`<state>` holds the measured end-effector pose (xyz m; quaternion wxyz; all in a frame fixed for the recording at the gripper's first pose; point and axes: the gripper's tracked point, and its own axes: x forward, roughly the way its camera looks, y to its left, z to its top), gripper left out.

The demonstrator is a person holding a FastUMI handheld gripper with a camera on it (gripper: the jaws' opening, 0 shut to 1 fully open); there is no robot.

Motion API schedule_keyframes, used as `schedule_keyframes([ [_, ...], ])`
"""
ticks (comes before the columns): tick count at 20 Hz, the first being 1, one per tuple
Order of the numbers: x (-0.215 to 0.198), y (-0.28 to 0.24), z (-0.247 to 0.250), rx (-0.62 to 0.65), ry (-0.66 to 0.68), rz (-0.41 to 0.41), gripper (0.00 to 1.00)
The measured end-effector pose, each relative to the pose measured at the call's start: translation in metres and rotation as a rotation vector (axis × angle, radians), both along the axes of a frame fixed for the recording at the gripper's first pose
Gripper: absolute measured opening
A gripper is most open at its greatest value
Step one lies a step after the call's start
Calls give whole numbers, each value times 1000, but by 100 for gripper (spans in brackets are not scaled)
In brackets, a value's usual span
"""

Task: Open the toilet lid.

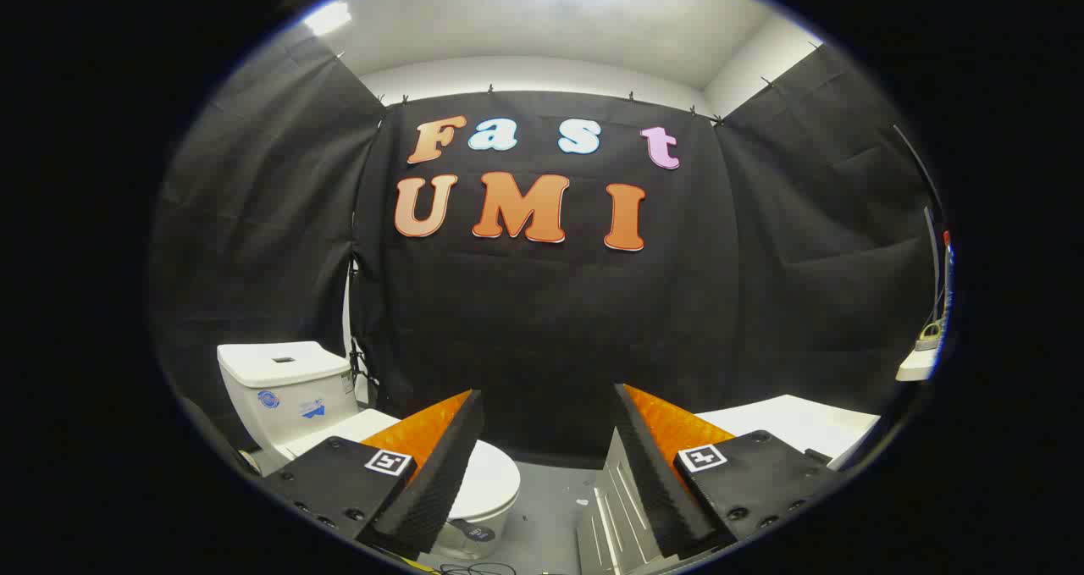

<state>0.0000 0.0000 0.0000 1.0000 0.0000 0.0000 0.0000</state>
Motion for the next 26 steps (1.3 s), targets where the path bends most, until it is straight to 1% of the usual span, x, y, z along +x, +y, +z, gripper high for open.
schedule_keyframes([
  [6,0,-3,0,19,2,-6,98],
  [10,0,-11,3,33,-10,-29,98],
  [17,3,-14,-9,68,31,-34,98],
  [21,2,-1,0,124,-1,-3,99],
  [26,0,4,-1,92,2,8,98],
])
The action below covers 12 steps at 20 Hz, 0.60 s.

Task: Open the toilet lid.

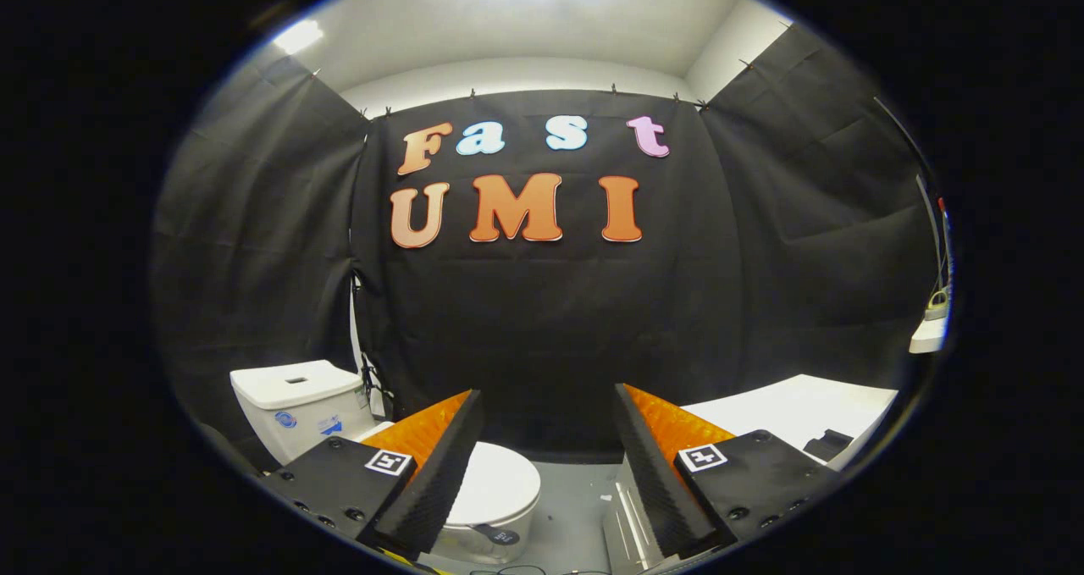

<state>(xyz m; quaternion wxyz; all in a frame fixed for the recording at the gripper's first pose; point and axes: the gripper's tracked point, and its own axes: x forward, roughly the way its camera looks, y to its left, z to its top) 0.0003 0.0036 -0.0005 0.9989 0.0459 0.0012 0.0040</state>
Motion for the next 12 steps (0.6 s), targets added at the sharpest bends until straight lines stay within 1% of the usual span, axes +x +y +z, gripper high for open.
schedule_keyframes([
  [3,-2,5,2,2,-5,22,98],
  [6,-1,5,-1,-30,3,21,98],
  [9,-1,6,0,-23,17,7,99],
  [12,0,2,19,2,-25,-24,98],
])
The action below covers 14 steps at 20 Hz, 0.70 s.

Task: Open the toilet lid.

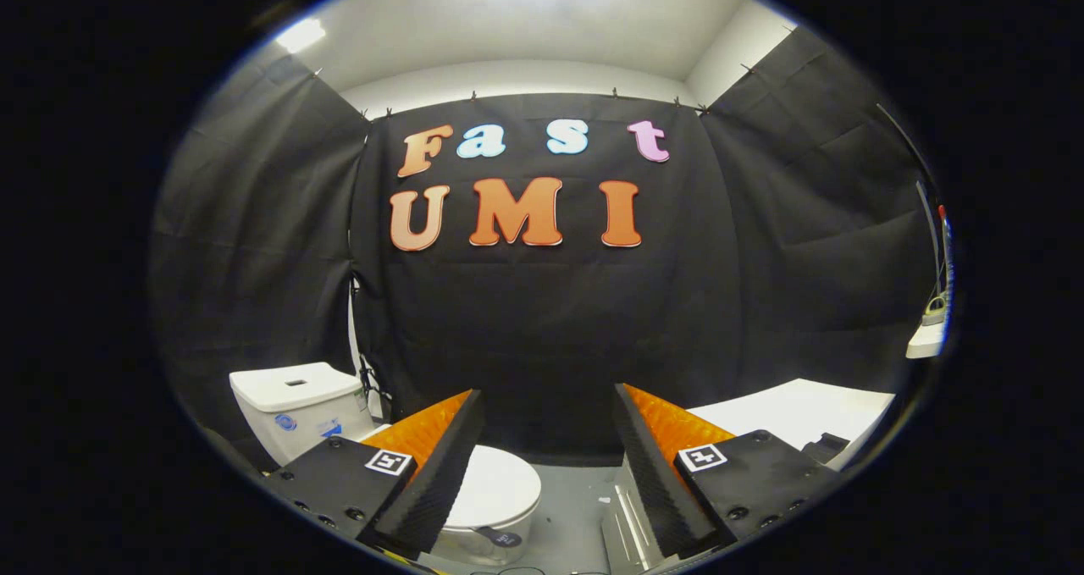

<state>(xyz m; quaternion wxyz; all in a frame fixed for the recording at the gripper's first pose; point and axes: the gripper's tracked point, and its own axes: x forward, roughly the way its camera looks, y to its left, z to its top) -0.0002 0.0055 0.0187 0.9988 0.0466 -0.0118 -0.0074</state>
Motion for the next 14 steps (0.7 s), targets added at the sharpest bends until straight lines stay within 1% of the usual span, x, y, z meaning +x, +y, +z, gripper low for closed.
schedule_keyframes([
  [3,3,2,8,3,-23,-18,99],
  [5,6,10,8,14,-23,-15,99],
  [7,6,34,1,37,-9,18,99],
  [10,8,68,-25,58,61,82,100],
  [12,6,82,-35,100,82,109,100],
  [14,0,93,-51,141,109,116,100],
])
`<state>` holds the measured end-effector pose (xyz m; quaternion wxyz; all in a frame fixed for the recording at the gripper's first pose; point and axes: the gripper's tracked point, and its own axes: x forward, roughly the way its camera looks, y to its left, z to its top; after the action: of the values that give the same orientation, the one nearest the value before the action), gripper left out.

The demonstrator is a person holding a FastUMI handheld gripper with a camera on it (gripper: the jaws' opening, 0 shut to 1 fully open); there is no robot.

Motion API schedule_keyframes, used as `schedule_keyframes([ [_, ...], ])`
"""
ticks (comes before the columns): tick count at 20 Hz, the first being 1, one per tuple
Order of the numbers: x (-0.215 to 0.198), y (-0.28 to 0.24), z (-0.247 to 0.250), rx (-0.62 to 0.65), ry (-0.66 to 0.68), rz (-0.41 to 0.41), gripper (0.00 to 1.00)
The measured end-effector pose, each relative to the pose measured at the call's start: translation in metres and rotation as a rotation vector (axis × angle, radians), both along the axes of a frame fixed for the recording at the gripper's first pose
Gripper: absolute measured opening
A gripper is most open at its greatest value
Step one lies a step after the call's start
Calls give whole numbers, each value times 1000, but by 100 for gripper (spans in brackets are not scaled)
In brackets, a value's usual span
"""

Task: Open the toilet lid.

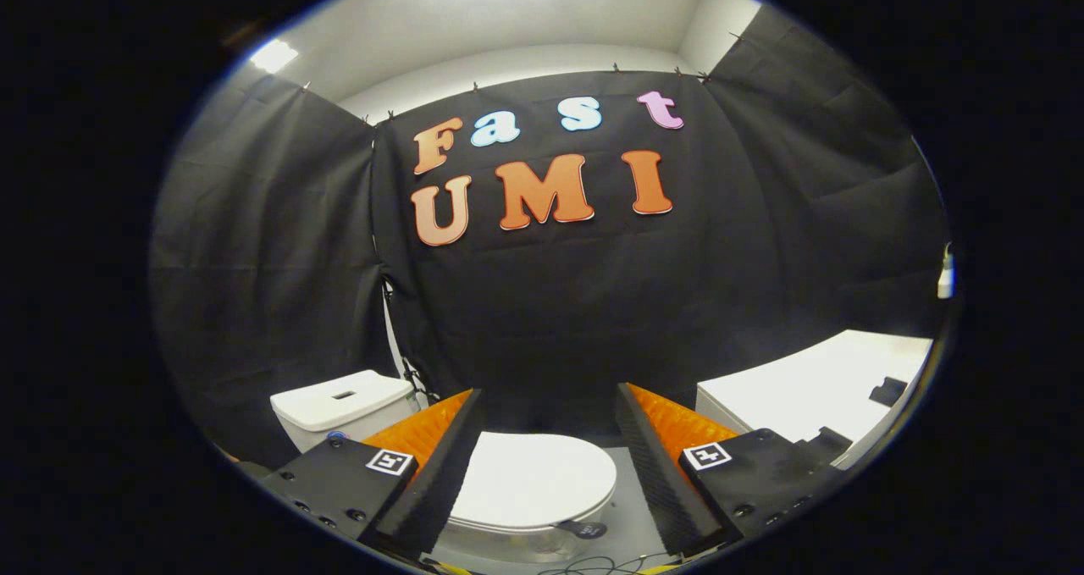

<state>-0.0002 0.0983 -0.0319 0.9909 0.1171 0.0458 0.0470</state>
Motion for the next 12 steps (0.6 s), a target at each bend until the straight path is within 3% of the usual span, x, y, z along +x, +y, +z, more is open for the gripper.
schedule_keyframes([
  [6,-17,9,-62,165,174,40,99],
  [12,-11,-23,-120,291,264,-55,98],
])
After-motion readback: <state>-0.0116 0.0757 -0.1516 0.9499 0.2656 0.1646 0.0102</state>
